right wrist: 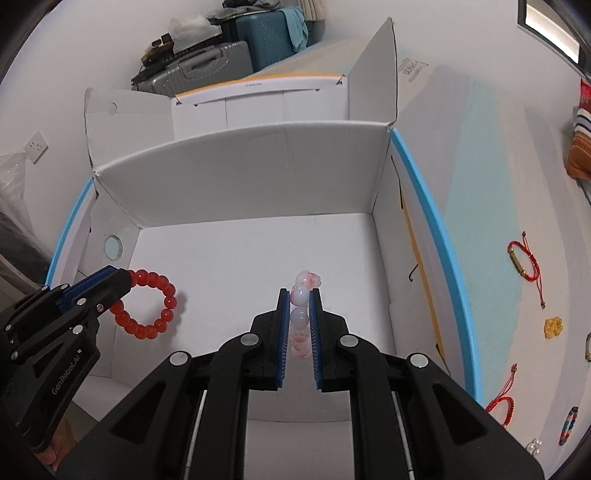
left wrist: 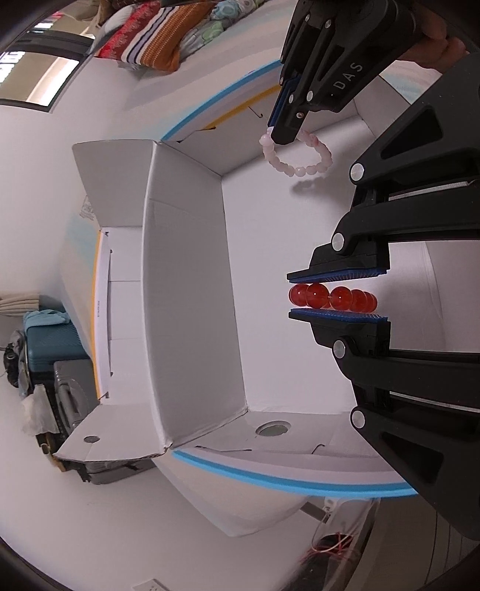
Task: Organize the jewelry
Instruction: 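Open both tools to drop the bracelets into the box, then move both tools back over the remaining bracelets on the bed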
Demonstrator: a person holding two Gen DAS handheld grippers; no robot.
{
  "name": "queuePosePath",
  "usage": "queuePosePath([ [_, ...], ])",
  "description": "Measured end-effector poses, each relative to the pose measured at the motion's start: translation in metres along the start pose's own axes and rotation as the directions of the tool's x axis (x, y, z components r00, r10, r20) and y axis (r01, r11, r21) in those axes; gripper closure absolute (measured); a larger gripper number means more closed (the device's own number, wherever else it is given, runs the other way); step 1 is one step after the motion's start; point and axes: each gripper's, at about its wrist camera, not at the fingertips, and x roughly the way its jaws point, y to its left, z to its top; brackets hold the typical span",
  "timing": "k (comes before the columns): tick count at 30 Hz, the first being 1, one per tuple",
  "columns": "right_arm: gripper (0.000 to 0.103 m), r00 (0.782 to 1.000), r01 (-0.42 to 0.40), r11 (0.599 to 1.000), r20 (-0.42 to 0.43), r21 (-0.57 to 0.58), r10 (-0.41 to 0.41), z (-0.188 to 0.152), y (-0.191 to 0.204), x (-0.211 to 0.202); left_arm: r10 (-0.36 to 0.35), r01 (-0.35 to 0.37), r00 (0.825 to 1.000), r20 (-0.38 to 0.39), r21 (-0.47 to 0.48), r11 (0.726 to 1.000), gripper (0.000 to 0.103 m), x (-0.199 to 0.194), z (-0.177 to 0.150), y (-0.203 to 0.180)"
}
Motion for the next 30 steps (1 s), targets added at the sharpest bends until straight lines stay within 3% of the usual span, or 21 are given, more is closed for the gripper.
queuePosePath([
  [6,0.090,1.000,-0.003,1.000,0.009,0.006,0.003,0.002,0.002,0.000,0.012,-0.012,1.000,0.008,-0.001,1.000,0.089,0.002,-0.002,-0.001],
  [9,0.071,0.999,0.004,1.000,0.034,0.003,-0.004,-0.001,0.001,-0.007,0.017,-0.017,1.000,0.023,-0.006,1.000,0.084,-0.004,0.000,0.000],
  [11,0.057,0.998,0.012,1.000,0.067,0.006,-0.012,-0.003,-0.001,-0.016,0.022,-0.021,0.999,0.032,-0.006,1.000,0.070,-0.008,0.001,-0.001],
  [16,0.041,0.992,0.014,0.999,0.126,0.041,-0.019,-0.005,-0.016,-0.041,0.016,-0.016,0.997,0.073,-0.001,1.000,0.047,-0.022,0.002,-0.010],
  [19,0.031,0.985,0.027,0.997,0.168,0.070,-0.038,-0.008,-0.031,-0.058,0.000,-0.001,0.995,0.102,0.017,1.000,0.039,-0.029,0.001,-0.022],
  [25,0.018,0.966,0.071,0.992,0.240,0.106,-0.095,-0.019,-0.065,-0.097,-0.035,0.027,0.987,0.158,0.055,0.998,0.015,-0.047,-0.002,-0.053],
  [30,0.013,0.949,0.113,0.983,0.277,0.145,-0.150,-0.034,-0.100,-0.127,-0.075,0.056,0.979,0.191,0.103,0.993,0.007,-0.060,-0.005,-0.089],
])
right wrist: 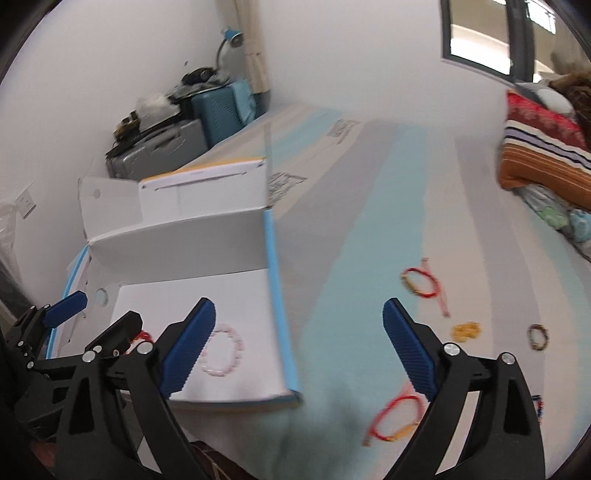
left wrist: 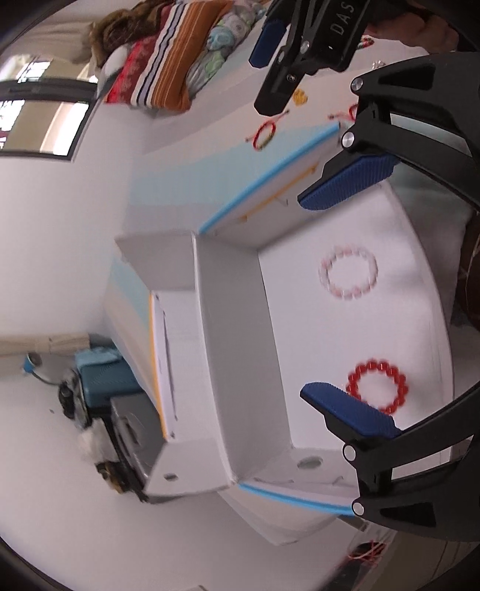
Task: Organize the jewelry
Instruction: 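Move both tools back over the remaining bracelets on the bed, then grasp the red cord bracelet with the left tool while the right tool grasps the multicolour bead bracelet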
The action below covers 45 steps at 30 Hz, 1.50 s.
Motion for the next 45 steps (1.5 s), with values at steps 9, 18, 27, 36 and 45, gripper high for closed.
queuePosePath([
  [9,0.008,0.991,0.126,0.989,0.039,0.075,-0.129,-0.026,-0.094,-0.043,-0.096,0.094,0.995,0.018,0.104,0.990,0.006,-0.010,-0.003,-0.088],
  [18,0.008,0.963,0.271,0.945,-0.041,0.185,-0.268,-0.081,-0.210,-0.055,-0.241,0.243,0.970,-0.041,0.257,0.935,0.006,0.009,-0.035,-0.198],
  [27,0.008,0.952,0.300,0.911,-0.154,0.282,-0.266,-0.139,-0.279,-0.026,-0.237,0.276,0.959,-0.157,0.311,0.909,0.006,0.067,-0.078,-0.251],
  [36,0.013,0.935,0.324,0.888,-0.257,0.327,-0.246,-0.180,-0.323,0.010,-0.273,0.336,0.927,-0.258,0.243,0.910,0.006,0.111,-0.101,-0.247],
  [45,0.054,0.900,0.361,0.887,-0.355,0.286,-0.252,-0.193,-0.330,0.039,-0.279,0.364,0.911,-0.303,0.276,0.889,0.007,0.127,-0.117,-0.248],
])
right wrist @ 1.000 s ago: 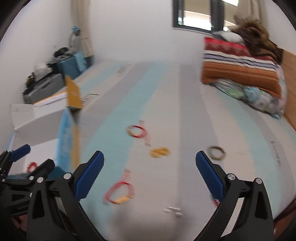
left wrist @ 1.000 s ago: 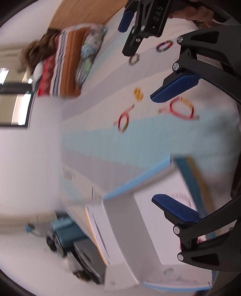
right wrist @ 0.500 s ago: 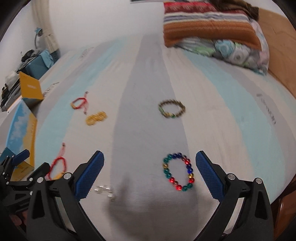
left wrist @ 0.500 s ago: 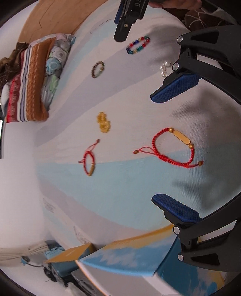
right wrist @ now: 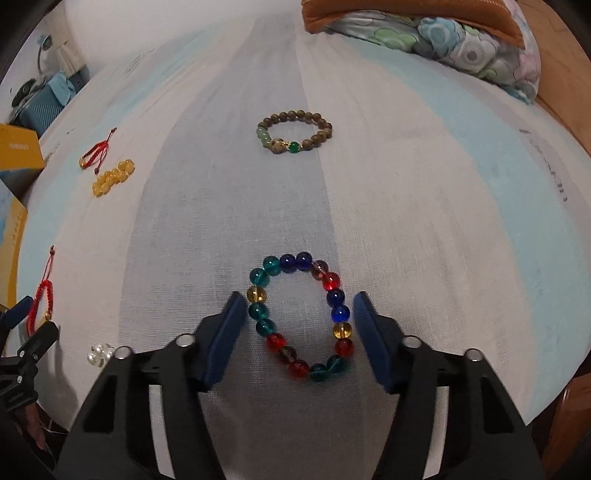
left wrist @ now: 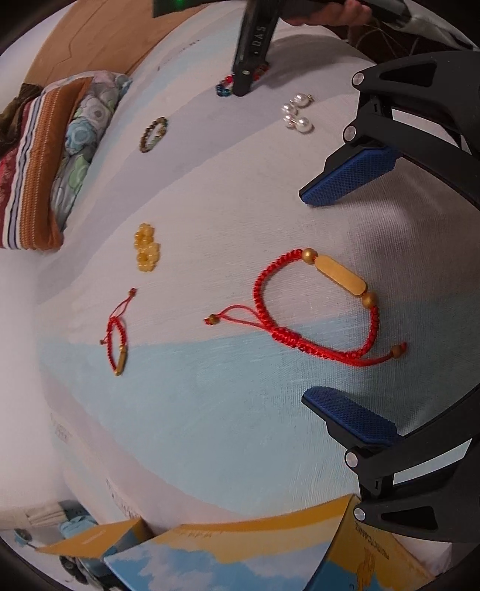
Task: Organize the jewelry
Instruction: 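Grasp the red cord bracelet with the left tool while the right tool grasps the multicolour bead bracelet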
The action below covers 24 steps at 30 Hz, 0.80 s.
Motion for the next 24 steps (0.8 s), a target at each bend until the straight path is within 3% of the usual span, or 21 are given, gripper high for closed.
queuePosePath([
  [3,0.064,1.000,0.004,1.000,0.002,-0.016,-0.004,-0.002,0.006,0.000,-0.010,0.010,1.000,-0.001,0.000,1.000,0.009,0.001,-0.002,0.002],
  [5,0.072,1.000,0.003,1.000,0.004,-0.012,-0.003,-0.003,0.008,-0.001,-0.006,0.006,1.000,0.002,-0.013,1.000,0.016,-0.001,-0.002,0.006],
  [8,0.083,1.000,-0.001,1.000,0.008,-0.007,0.001,-0.003,0.010,-0.003,-0.001,0.001,1.000,0.002,-0.027,1.000,0.033,-0.003,0.000,0.011],
  [10,0.083,1.000,0.001,1.000,0.012,-0.005,-0.001,-0.003,0.010,-0.004,0.003,-0.003,1.000,0.002,-0.023,1.000,0.048,-0.006,0.000,0.013],
  [15,0.083,1.000,-0.006,1.000,0.027,0.004,0.006,-0.002,0.010,-0.006,0.002,-0.002,1.000,0.013,-0.008,1.000,0.075,-0.011,0.000,0.014],
  [21,0.084,0.997,-0.035,0.999,0.063,0.004,0.035,-0.001,0.012,-0.014,-0.023,0.023,1.000,0.015,0.011,1.000,0.080,-0.015,-0.001,0.007],
  [23,0.093,0.996,-0.044,0.999,0.072,0.000,0.044,0.000,0.013,-0.016,-0.027,0.027,1.000,0.014,0.013,1.000,0.081,-0.015,-0.001,0.006],
  [24,0.094,0.996,-0.050,0.999,0.076,0.000,0.050,0.000,0.013,-0.017,-0.027,0.027,1.000,0.014,0.015,1.000,0.081,-0.015,-0.001,0.006],
])
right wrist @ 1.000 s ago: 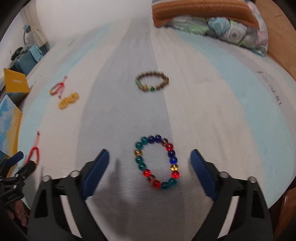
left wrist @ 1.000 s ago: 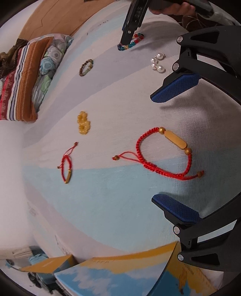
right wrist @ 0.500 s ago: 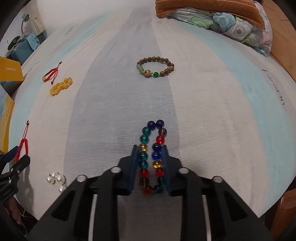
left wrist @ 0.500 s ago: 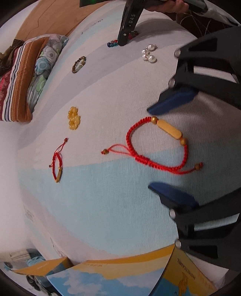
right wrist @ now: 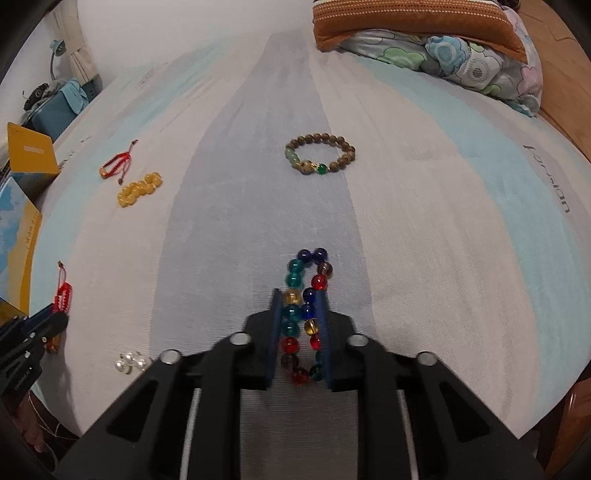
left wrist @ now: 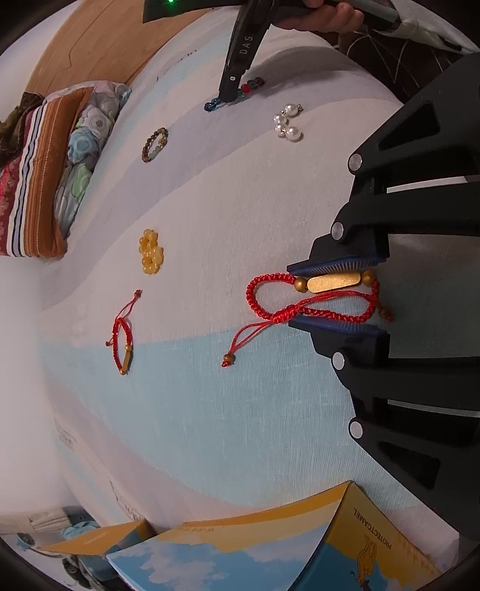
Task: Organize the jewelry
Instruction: 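Grasp the red cord bracelet with the left tool while the right tool grasps the multicolour bead bracelet, then lift both bracelets and carry them over the white cardboard box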
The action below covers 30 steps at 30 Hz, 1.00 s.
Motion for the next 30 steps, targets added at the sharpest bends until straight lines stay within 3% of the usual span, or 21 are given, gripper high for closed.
queuePosePath([
  [9,0.093,1.000,0.007,1.000,0.004,0.030,-0.007,0.003,-0.010,-0.002,-0.007,0.007,1.000,0.001,0.003,1.000,0.082,-0.001,0.000,-0.002],
  [13,0.075,1.000,0.023,0.996,-0.011,0.088,-0.022,0.002,-0.023,0.003,-0.006,0.006,1.000,0.002,0.003,1.000,0.082,-0.002,0.000,-0.003],
  [18,0.070,0.999,0.040,0.995,-0.036,0.092,-0.037,0.002,-0.025,0.010,-0.005,0.005,1.000,0.001,0.007,1.000,0.082,-0.002,-0.001,-0.003],
  [22,0.059,0.998,0.046,0.996,-0.046,0.077,-0.043,0.002,-0.023,0.015,-0.001,0.001,1.000,0.001,0.011,1.000,0.082,-0.001,-0.001,-0.004],
  [25,0.063,0.998,0.049,0.996,-0.045,0.070,-0.046,0.002,-0.020,0.016,-0.001,0.001,1.000,0.000,0.011,1.000,0.082,-0.001,-0.001,-0.004],
  [26,0.075,0.998,0.036,0.997,-0.049,0.075,-0.032,0.002,-0.021,0.016,-0.001,0.001,1.000,0.001,0.011,1.000,0.082,-0.001,-0.001,-0.004],
  [29,0.093,0.998,-0.001,0.995,-0.055,0.100,0.006,0.004,-0.023,0.013,-0.002,0.002,1.000,0.001,0.011,1.000,0.082,-0.001,-0.001,-0.004],
  [30,0.093,0.999,-0.017,0.994,-0.049,0.112,0.022,0.004,-0.025,0.011,-0.002,0.002,1.000,0.002,0.010,1.000,0.082,-0.001,-0.001,-0.004],
])
